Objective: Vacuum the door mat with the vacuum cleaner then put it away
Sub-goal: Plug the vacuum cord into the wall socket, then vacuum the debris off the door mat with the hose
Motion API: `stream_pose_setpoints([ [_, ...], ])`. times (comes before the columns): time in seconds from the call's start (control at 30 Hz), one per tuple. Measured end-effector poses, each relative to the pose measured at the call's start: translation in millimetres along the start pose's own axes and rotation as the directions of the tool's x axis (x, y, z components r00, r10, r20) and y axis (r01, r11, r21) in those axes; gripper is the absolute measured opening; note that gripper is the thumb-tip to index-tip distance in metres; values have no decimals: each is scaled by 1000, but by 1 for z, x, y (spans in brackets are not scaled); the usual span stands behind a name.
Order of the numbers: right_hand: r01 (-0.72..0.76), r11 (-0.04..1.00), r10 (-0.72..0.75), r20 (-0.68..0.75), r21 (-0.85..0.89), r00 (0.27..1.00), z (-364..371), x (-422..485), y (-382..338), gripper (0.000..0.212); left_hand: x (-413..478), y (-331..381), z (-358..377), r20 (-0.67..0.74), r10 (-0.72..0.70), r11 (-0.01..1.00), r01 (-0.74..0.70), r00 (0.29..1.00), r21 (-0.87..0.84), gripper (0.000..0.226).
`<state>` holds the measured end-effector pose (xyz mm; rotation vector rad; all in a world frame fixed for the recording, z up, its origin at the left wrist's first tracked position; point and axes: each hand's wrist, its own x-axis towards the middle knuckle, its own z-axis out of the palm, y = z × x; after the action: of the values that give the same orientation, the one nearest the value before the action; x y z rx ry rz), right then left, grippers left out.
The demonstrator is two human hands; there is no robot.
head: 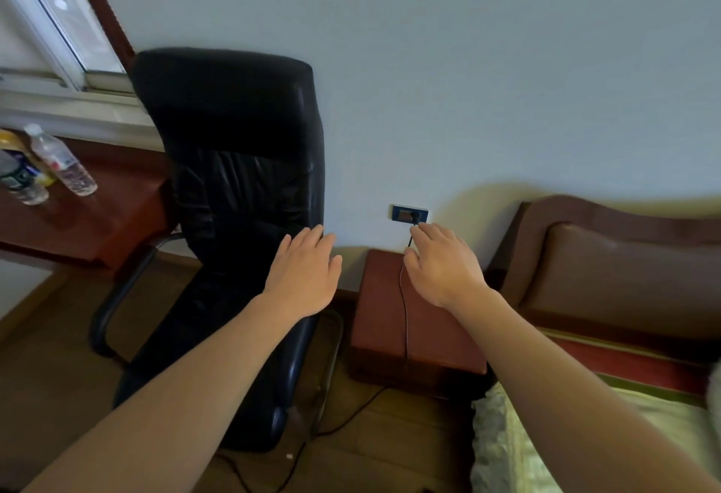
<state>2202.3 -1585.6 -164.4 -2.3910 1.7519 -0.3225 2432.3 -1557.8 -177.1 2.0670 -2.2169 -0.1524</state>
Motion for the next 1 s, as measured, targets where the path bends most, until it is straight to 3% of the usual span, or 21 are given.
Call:
stream_pose_setpoints([
  [0.17, 5, 1000, -5, -9, -6, 1000, -5, -19, -45, 21, -41, -33, -20, -35, -14, 999, 13, 999, -32, 56],
  [0.47, 144, 988, -144, 5, -54, 990, -26, -45, -98, 44, -98, -62, -43, -111, -97, 992, 87, 989, -89, 55],
  [0.73, 276, 957, -274, 38, -90, 961, -46, -67, -101, 52, -139, -48, -50, -157, -203, 979, 199, 967, -37, 55],
  [1.0, 388, 920, -385, 54, -50, 921, -51, -87, -104, 45, -191, -24, -55, -186, -338, 941, 335, 922, -47, 54],
])
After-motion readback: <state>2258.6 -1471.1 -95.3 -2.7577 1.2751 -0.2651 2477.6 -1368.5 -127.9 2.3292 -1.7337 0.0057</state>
